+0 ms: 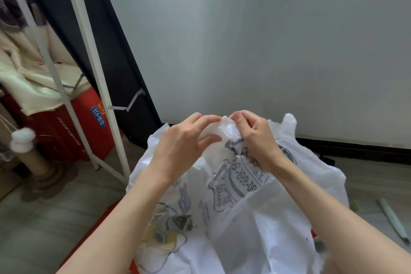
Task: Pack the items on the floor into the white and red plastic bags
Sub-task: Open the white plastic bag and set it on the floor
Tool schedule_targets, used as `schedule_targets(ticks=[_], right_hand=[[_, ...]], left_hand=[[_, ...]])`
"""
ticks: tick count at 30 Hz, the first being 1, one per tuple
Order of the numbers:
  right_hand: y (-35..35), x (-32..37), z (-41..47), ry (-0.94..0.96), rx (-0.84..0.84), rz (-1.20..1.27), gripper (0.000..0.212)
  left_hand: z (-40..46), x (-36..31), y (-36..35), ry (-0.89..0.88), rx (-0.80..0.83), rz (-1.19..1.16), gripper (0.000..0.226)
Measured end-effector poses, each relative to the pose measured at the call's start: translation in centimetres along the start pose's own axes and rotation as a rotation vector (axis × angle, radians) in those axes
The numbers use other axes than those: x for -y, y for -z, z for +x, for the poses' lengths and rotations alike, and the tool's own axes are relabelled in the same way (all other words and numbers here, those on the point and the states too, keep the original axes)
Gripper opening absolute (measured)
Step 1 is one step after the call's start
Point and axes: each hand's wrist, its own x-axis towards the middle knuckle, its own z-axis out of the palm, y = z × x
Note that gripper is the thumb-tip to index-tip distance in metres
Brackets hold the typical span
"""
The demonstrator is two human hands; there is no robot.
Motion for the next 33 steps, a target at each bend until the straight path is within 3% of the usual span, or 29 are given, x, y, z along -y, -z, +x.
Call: schedule_targets(ticks=[3, 6, 7, 9, 11, 13, 18, 21, 24, 27, 31, 33], right_hand=[[0.7, -0.8, -0.3, 0.136, 0.003, -0.203, 0.015], [1.2, -1.4, -1.1, 0.245, 0.12, -0.485, 0.055], [1.3, -1.6, -1.2, 0.253, 0.129, -0.561, 0.058], [1.4, -2.4, -0.9, 0.277, 0.086, -0.636, 0.041], [1.5, -2.8, -0.3, 0.237, 0.031, -0.592, 0.018], [2.0, -2.6, 0.1, 0.137, -0.009, -0.489, 0.009], [2.5, -1.7, 1.0, 0.05, -0.095, -0.209, 0.02], [1.5, -1.6, 1.0, 0.049, -0.101, -0.142, 0.02], [1.0, -1.4, 1.0, 0.057, -0.079, -0.098, 0.026], [0.8, -1.3, 1.1, 0.042, -0.03, -0.089, 0.021], [0.1, -2.1, 0.8, 0.109, -0.022, -0.322, 0.009], [0.0, -2.9, 0.6, 0.16, 0.035, -0.476, 0.02]], left_hand=[[-0.2, 0.9, 0.1, 0.049, -0.055, -0.068, 0.034], [-0.3, 1.5, 0.4, 0.143, -0.092, -0.156, 0.035], [-0.3, 1.8, 0.5, 0.169, -0.096, -0.184, 0.034], [-0.5, 2.3, 0.9, 0.228, -0.097, -0.235, 0.031], [-0.7, 2.7, 1.1, 0.304, -0.085, -0.284, 0.028], [-0.9, 3.0, 1.2, 0.374, -0.056, -0.298, 0.028], [-0.8, 3.5, 1.3, 0.462, -0.001, -0.238, 0.031], [-0.8, 3.5, 1.3, 0.479, 0.01, -0.036, 0.023], [-1.1, 2.7, 1.3, 0.319, -0.008, -0.068, 0.033], [-1.3, 1.7, 0.2, 0.047, 0.153, -0.038, 0.058], [-1.6, 1.7, -1.4, -0.018, 0.189, 0.06, 0.035], [-1.9, 2.9, -1.6, 0.063, 0.185, 0.009, 0.025]])
